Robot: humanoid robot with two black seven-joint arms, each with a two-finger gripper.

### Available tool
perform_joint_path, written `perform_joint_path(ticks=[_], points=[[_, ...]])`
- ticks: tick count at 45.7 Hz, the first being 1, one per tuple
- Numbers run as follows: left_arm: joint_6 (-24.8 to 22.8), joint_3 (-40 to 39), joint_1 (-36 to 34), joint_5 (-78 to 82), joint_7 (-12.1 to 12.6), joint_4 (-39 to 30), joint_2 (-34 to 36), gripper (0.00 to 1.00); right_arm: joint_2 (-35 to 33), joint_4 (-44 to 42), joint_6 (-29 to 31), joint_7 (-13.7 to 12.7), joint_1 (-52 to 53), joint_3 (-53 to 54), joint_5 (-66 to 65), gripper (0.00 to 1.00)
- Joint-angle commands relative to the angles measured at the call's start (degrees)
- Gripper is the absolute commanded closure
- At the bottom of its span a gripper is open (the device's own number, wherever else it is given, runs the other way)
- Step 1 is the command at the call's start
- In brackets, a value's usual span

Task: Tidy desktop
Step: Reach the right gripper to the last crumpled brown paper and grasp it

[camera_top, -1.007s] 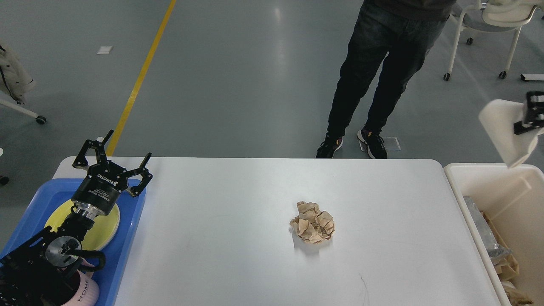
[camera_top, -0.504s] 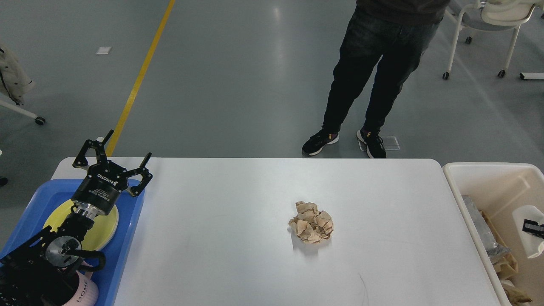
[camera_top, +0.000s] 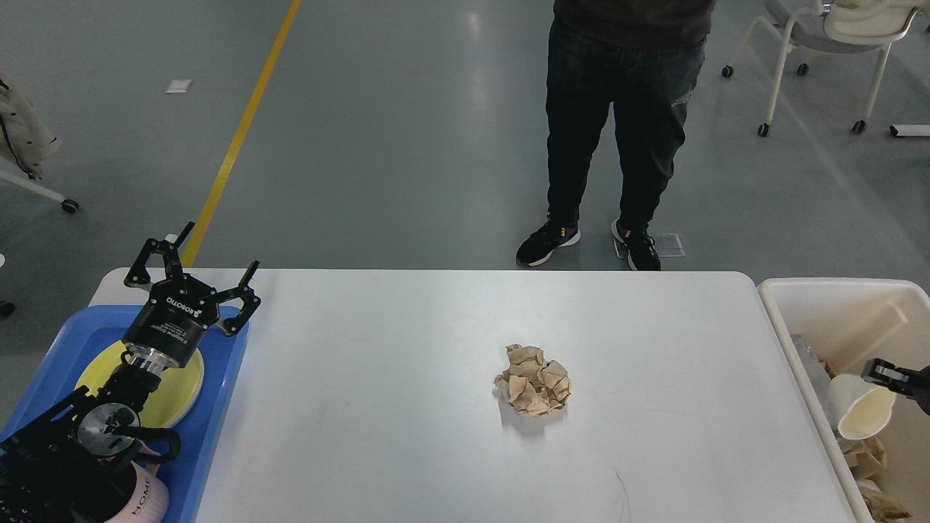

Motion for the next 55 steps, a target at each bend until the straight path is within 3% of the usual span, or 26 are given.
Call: perform_joint_path(ticks=[1,9,14,19,22,28,34,38,43,48,55], points=[[0.0,0.0,0.0,0.0,0.0,0.0,0.0,0.0,-1.8,6.3,5.3,0.0,12.1,-2.8,-1.9,0.0],[0.0,0.0,0.0,0.0,0.0,0.0,0.0,0.0,-1.5,21.7,19.6,-0.1,44.3,-14.6,-2.3,0.0],[0.0,0.0,0.0,0.0,0.0,0.0,0.0,0.0,2.6,32.3,28.1,-0.2,64.3,-18.6,-2.2,0.0],[-0.1,0.0,0.0,0.0,0.0,0.0,0.0,0.0,8.7,39.8,39.0,-0.1,78.6,-18.7,-1.6,0.0],[0.0,0.1,0.0,0.0,0.0,0.0,0.0,0.0,11.6,43.8,41.2,-0.1,82.1,-16.7,-0.2,0.0],[0.0,0.1,0.0,0.0,0.0,0.0,0.0,0.0,19.8,46.7,36.1,-0.3,77.9,-16.2,9.8,0.0],[0.0,0.1,0.0,0.0,0.0,0.0,0.0,0.0,31.4,45.9,18.9,-0.9,63.0,-17.7,20.6,0.0],[0.0,0.0,0.0,0.0,0.0,0.0,0.0,0.0,38.5,43.3,8.5,-2.9,53.4,-20.0,26.1,0.0],[0.0,0.0,0.0,0.0,0.0,0.0,0.0,0.0,46.6,36.4,-0.2,-7.3,44.1,-25.2,31.7,0.0],[0.0,0.0,0.0,0.0,0.0,0.0,0.0,0.0,50.4,31.8,-4.1,-9.6,37.5,-30.0,32.5,0.0],[0.0,0.1,0.0,0.0,0.0,0.0,-0.1,0.0,51.1,29.7,-5.2,-9.8,33.5,-31.2,32.5,0.0]])
